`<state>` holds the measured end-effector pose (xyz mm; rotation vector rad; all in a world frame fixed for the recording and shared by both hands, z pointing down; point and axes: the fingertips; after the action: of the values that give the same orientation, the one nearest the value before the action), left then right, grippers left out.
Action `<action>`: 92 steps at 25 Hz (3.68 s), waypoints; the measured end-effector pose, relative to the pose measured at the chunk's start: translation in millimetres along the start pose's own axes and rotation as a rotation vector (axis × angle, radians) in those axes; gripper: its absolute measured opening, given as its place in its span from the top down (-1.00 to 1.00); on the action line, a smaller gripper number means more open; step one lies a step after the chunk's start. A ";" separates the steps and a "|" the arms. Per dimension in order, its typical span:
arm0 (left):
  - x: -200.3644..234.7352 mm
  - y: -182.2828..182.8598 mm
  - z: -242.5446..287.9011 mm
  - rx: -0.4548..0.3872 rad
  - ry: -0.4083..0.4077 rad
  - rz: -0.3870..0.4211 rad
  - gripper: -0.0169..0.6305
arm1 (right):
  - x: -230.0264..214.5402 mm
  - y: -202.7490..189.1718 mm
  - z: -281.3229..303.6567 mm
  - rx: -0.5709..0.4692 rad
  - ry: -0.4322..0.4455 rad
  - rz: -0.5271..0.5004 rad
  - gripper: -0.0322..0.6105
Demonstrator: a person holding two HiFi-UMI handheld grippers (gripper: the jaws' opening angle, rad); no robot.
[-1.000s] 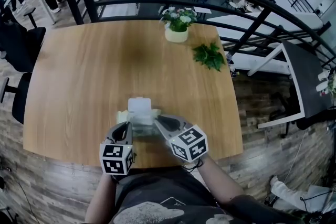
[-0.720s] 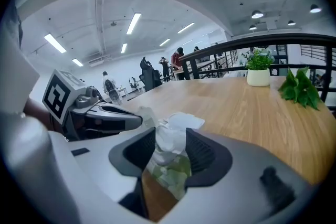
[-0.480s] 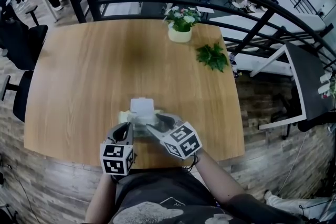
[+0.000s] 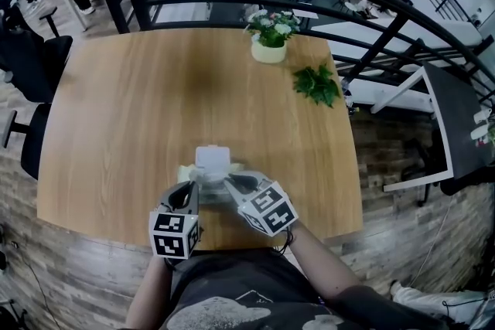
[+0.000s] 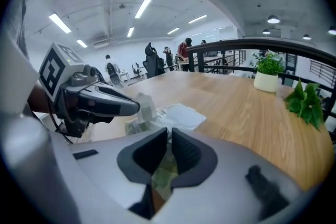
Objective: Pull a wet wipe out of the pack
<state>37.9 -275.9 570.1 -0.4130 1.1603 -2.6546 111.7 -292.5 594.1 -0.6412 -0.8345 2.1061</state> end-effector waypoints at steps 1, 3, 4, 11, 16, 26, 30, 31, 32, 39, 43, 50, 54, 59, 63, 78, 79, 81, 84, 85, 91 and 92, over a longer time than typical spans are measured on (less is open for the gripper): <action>-0.1 0.3 -0.1 0.002 -0.002 0.002 0.90 | 0.8 0.1 0.2 0.003 0.006 0.001 0.77; -0.3 0.6 -0.4 0.005 -0.006 0.004 0.90 | 2.5 0.1 0.4 0.009 0.013 0.002 0.79; 0.0 0.4 -0.3 0.006 -0.008 0.004 0.90 | 3.1 0.3 0.1 0.008 0.015 0.003 0.79; 1.0 1.1 -1.0 0.011 -0.020 0.012 0.90 | -1.3 0.9 -8.6 -0.007 -0.013 0.009 0.80; 0.4 -0.1 -1.0 0.013 -0.025 0.013 0.90 | -11.6 -5.4 -19.1 -0.002 -0.050 0.035 0.80; -4.4 0.6 -2.5 0.012 -0.020 0.024 0.90 | -46.3 -14.0 -55.4 -0.037 -0.162 0.088 0.80; -8.0 0.0 -5.1 0.005 -0.016 0.021 0.90 | -54.6 -14.6 -70.6 -0.063 -0.192 0.108 0.80; -9.2 -0.4 -6.3 0.004 -0.018 0.024 0.90 | -54.7 -13.5 -74.0 -0.071 -0.198 0.111 0.80; -11.2 -1.1 -7.5 0.005 -0.023 0.028 0.89 | -54.2 -12.1 -77.5 -0.081 -0.202 0.115 0.80; -35.8 0.5 -14.3 -0.006 -0.083 0.071 0.89 | -53.7 4.9 -100.4 -0.147 -0.244 0.112 0.80; -43.4 4.2 -22.4 -0.027 -0.103 0.082 0.89 | -54.2 14.1 -110.4 -0.177 -0.276 0.108 0.80; -22.4 16.1 -54.4 -0.095 -0.123 0.054 0.89 | -48.0 26.8 -130.9 -0.243 -0.388 0.145 0.80; -6.0 20.1 -72.8 -0.121 -0.134 0.060 0.89 | -34.1 31.4 -139.4 -0.275 -0.442 0.167 0.80; 15.9 23.4 -101.0 -0.159 -0.142 0.031 0.89 | -9.4 45.3 -149.0 -0.343 -0.482 0.165 0.80; 27.0 24.1 -117.0 -0.178 -0.151 0.035 0.89 | 9.0 47.2 -158.1 -0.365 -0.516 0.176 0.80; 33.1 4.0 -158.7 -0.179 -0.217 0.078 0.89 | 73.4 30.0 -170.3 -0.372 -0.569 0.218 0.80; 33.8 2.5 -160.5 -0.178 -0.219 0.078 0.89 | 76.9 28.7 -170.4 -0.370 -0.570 0.222 0.80; 33.9 0.5 -163.7 -0.178 -0.226 0.079 0.89 | 83.3 25.7 -171.1 -0.363 -0.574 0.225 0.80; 31.2 -1.7 -167.2 -0.177 -0.243 0.089 0.89 | 92.0 19.7 -173.0 -0.354 -0.584 0.231 0.80; 30.5 -2.9 -168.3 -0.175 -0.249 0.091 0.89 | 95.1 17.7 -173.3 -0.350 -0.586 0.233 0.80; 34.6 -8.5 -173.9 -0.168 -0.270 0.095 0.89 | 111.8 10.2 -167.8 -0.326 -0.599 0.240 0.80; 34.9 -8.9 -174.3 -0.168 -0.275 0.097 0.89 | 113.6 9.5 -167.0 -0.325 -0.601 0.245 0.80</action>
<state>-54.5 -161.9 469.3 -0.7065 1.2804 -2.3362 152.8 -148.4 458.5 -0.2697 -1.5161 2.4500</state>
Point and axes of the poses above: the fingertips, and each gripper's own axes: z forward along the fingers, x to its left, y out of its top, and after that the axes turned 3 degrees about x, right-handed
